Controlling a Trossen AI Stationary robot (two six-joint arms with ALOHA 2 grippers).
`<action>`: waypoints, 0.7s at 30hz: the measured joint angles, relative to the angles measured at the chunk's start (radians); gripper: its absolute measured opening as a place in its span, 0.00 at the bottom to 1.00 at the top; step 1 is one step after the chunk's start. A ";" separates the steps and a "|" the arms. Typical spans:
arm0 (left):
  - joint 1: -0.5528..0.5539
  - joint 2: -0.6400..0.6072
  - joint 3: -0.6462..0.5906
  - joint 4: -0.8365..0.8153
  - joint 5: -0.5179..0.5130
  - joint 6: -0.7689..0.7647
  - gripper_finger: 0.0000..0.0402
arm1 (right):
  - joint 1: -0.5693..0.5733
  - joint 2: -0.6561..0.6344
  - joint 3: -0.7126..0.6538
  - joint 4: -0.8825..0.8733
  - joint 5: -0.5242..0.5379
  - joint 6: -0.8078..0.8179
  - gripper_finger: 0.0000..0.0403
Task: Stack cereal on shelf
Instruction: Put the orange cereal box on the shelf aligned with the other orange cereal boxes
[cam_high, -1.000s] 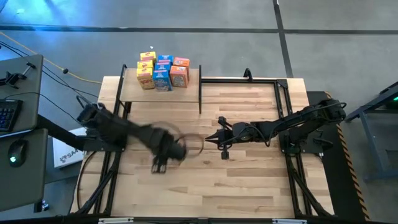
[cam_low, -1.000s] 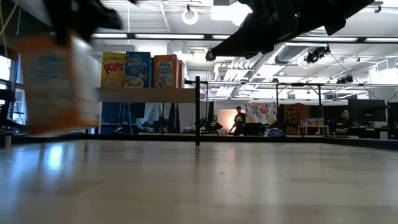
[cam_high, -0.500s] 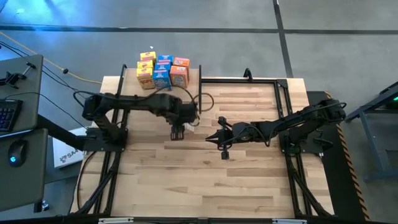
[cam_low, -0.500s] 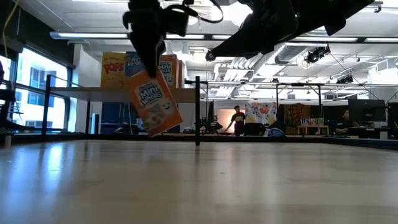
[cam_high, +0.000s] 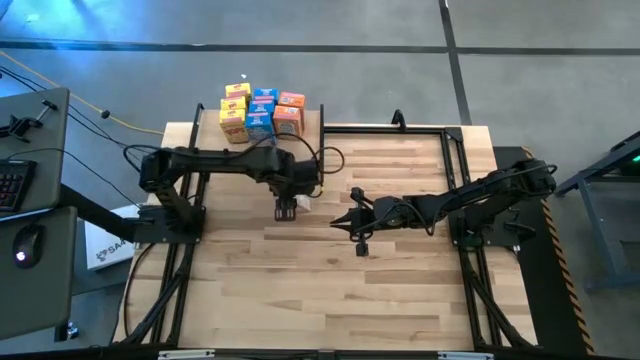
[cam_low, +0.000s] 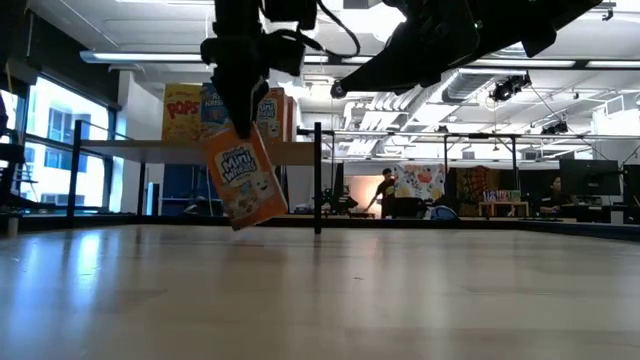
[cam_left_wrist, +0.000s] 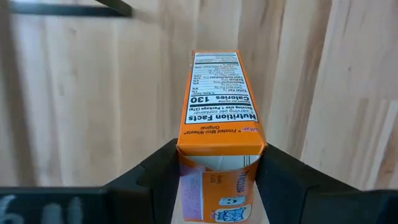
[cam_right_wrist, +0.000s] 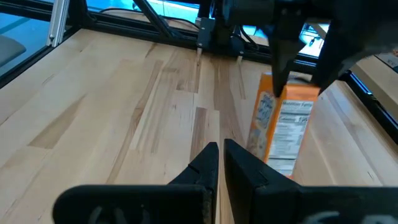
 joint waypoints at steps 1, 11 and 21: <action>0.000 0.011 0.000 -0.002 0.009 0.000 0.43 | 0.000 0.000 0.000 0.000 0.000 0.000 0.03; -0.006 0.036 0.000 -0.015 0.017 0.042 0.44 | 0.000 0.000 0.000 0.000 0.000 0.000 0.03; -0.003 0.035 0.011 -0.016 0.018 0.016 0.45 | 0.000 0.000 0.000 -0.005 0.000 0.003 0.03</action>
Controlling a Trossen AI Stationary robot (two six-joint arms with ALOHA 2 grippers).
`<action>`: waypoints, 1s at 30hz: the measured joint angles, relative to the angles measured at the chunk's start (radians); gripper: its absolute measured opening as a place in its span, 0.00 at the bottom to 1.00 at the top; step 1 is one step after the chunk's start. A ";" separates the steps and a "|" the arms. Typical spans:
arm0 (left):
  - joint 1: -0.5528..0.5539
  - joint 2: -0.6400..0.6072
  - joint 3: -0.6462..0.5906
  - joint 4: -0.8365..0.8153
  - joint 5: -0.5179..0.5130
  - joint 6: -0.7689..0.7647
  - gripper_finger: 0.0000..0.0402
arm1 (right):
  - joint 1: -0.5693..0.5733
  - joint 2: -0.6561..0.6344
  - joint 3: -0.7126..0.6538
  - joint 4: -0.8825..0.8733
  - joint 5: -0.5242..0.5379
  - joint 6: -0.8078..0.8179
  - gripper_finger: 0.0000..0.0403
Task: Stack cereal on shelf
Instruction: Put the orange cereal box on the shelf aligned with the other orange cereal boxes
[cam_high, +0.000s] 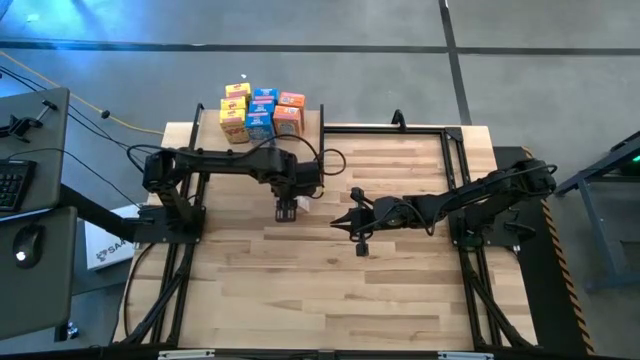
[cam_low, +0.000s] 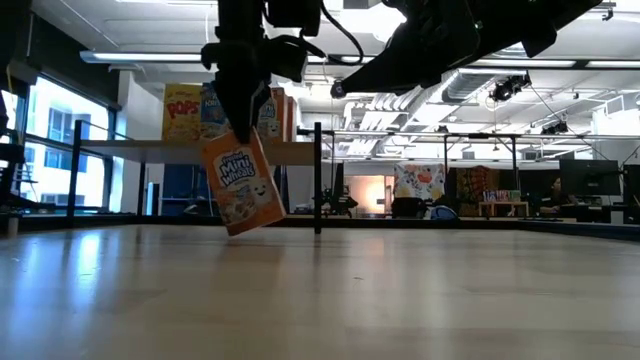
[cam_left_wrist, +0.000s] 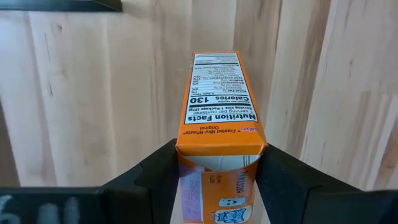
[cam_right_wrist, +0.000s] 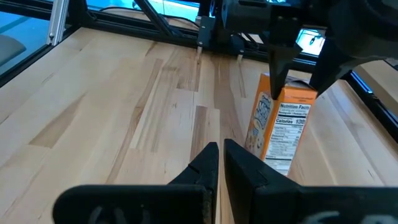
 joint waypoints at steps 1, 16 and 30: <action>0.000 0.000 0.000 0.003 -0.006 -0.003 0.44 | 0.000 0.000 0.000 0.000 0.000 -0.001 0.03; 0.000 0.000 0.000 0.050 -0.019 0.020 0.63 | 0.000 0.000 0.000 0.000 0.000 0.000 0.03; 0.002 -0.010 0.002 0.122 -0.011 -0.058 0.71 | 0.000 0.000 0.000 -0.001 0.001 0.000 0.03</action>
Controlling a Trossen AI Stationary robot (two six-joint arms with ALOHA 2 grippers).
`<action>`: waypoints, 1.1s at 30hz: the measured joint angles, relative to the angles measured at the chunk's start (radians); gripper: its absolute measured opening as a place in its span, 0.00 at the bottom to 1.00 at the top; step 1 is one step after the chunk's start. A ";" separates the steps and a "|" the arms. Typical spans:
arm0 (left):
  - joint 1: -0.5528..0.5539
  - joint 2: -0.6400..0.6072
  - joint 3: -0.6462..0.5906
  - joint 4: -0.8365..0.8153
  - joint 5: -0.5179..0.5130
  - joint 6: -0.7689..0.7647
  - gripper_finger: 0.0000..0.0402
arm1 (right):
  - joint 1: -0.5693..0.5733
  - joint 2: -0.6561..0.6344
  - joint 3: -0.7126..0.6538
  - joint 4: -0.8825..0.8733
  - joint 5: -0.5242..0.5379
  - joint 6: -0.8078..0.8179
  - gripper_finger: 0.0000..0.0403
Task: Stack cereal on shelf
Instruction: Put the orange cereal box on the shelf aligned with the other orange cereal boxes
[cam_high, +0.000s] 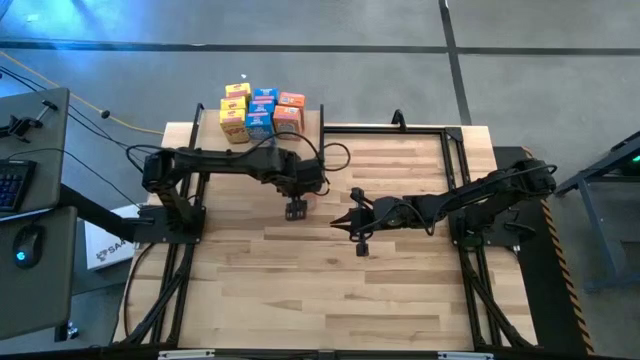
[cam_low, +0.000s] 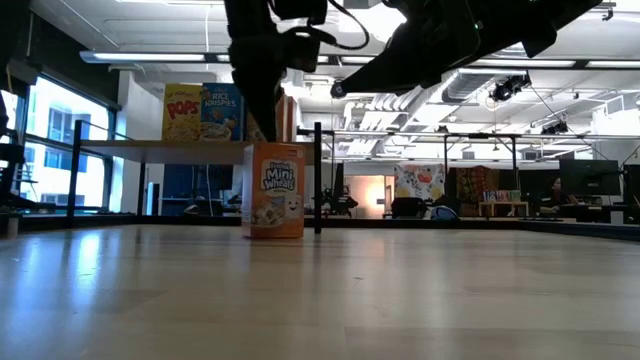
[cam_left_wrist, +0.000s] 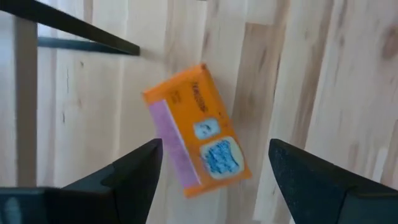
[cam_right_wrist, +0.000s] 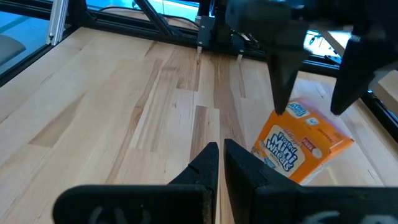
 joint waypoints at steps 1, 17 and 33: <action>0.001 0.007 0.000 0.006 0.000 -0.015 0.71 | 0.000 0.000 0.000 0.000 0.001 0.000 0.03; 0.057 0.023 -0.086 0.106 0.009 -0.116 0.66 | 0.000 0.000 0.000 -0.011 0.006 0.000 0.03; 0.062 0.006 0.058 -0.056 0.055 0.097 0.34 | 0.000 0.000 0.000 -0.011 0.009 0.000 0.03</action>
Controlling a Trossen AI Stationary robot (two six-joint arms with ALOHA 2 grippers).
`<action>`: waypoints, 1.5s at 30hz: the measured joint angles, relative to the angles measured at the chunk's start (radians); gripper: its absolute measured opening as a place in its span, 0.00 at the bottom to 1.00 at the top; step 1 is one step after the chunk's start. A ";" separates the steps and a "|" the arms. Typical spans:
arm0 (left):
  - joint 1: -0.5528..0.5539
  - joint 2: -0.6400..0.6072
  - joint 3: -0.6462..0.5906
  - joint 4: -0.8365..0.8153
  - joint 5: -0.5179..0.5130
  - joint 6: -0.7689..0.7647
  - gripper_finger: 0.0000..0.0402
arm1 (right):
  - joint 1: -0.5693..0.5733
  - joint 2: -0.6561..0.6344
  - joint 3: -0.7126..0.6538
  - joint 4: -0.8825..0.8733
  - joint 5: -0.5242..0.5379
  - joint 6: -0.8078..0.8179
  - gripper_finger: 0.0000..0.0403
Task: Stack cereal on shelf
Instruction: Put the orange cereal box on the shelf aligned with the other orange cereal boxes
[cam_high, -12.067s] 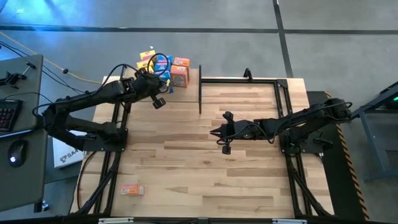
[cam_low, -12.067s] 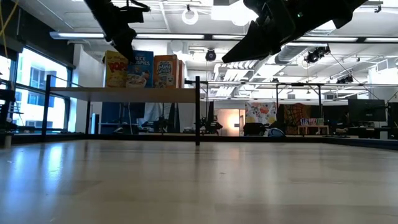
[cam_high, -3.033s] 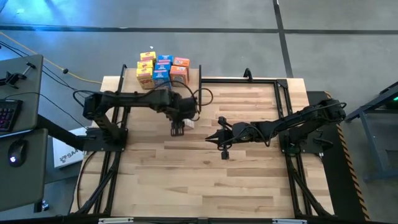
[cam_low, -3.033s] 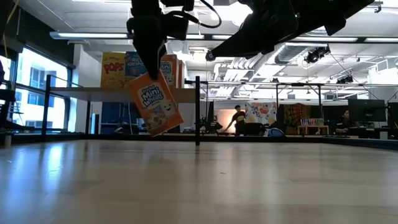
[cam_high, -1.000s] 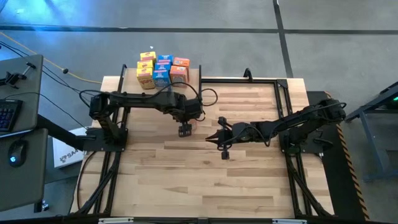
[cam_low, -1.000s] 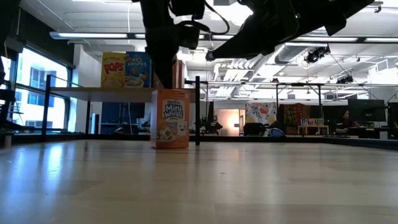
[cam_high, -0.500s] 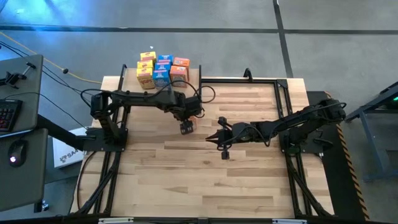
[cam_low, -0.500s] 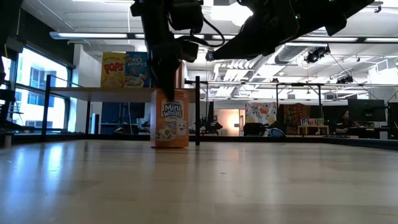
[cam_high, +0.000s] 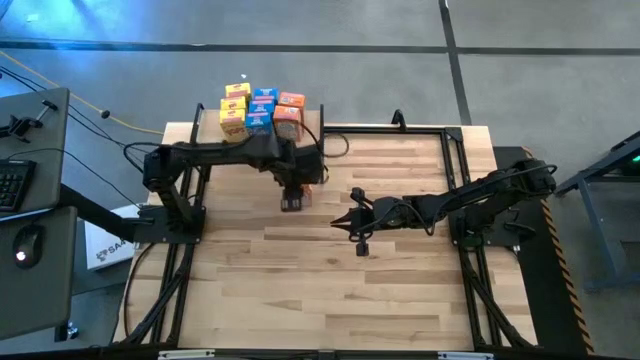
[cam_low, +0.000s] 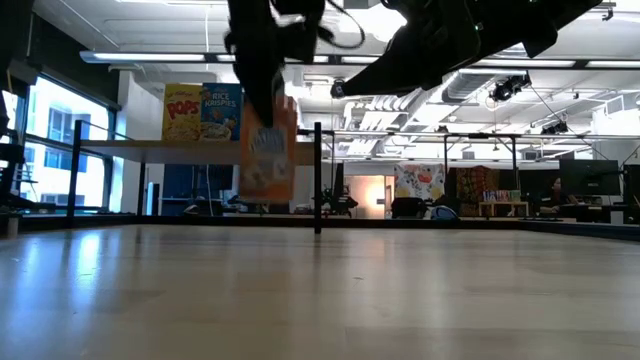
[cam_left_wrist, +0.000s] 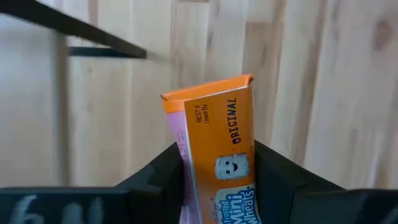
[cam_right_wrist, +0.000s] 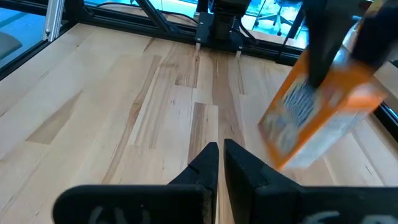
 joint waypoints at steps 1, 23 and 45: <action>0.005 -0.005 0.035 -0.044 -0.001 0.022 0.34 | 0.000 0.000 0.000 0.000 0.000 0.000 0.03; 0.238 -0.034 0.402 -0.220 -0.118 0.272 0.33 | 0.000 0.000 0.000 -0.003 -0.004 0.001 0.03; 0.252 -0.033 0.402 -0.232 -0.153 0.284 0.34 | 0.000 0.000 0.000 -0.003 -0.003 0.000 0.03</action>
